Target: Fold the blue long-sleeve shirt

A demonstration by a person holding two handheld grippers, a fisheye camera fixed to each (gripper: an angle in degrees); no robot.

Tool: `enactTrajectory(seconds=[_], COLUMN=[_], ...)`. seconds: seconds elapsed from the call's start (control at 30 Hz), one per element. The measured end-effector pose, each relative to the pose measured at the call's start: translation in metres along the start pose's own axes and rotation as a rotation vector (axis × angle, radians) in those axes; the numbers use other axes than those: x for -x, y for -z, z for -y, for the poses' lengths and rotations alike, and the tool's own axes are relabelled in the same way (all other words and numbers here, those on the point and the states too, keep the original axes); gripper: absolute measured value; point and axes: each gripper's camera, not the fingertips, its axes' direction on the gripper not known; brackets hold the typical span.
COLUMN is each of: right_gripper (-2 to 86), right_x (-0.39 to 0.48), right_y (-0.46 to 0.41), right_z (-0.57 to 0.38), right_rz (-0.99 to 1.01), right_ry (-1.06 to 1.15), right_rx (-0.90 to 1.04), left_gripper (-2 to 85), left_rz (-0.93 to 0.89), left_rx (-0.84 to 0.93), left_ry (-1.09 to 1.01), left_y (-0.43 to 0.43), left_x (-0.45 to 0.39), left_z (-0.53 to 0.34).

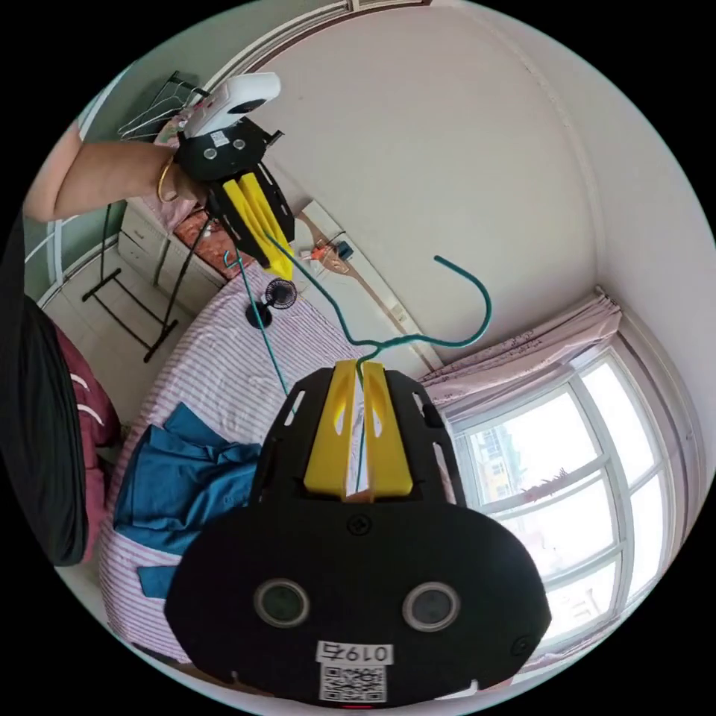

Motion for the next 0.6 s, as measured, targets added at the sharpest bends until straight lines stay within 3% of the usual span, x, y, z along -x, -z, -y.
enactTrajectory(seconds=[0.27, 0.43, 0.53, 0.6], right_gripper=[0.0, -0.6, -0.8, -0.9], right_x=[-0.002, 0.03, 0.045, 0.052], right_y=[-0.024, -0.05, -0.075, -0.098], right_z=[0.016, 0.047, 0.069, 0.09], right_rz=[0.438, 0.41, 0.591, 0.843], right_ry=[-0.076, 0.021, 0.055, 0.002], right_rx=[-0.163, -0.137, -0.174, -0.251], left_gripper=[0.0, 0.0, 0.0, 0.1], left_rz=[0.095, 0.138, 0.146, 0.151], left_rx=[0.06, 0.078, 0.094, 0.113], left_ry=[-0.019, -0.007, 0.029, 0.07], left_y=[0.09, 0.146, 0.179, 0.199], left_x=[-0.005, 0.001, 0.009, 0.017], left_z=[-0.061, -0.112, -0.161, -0.197])
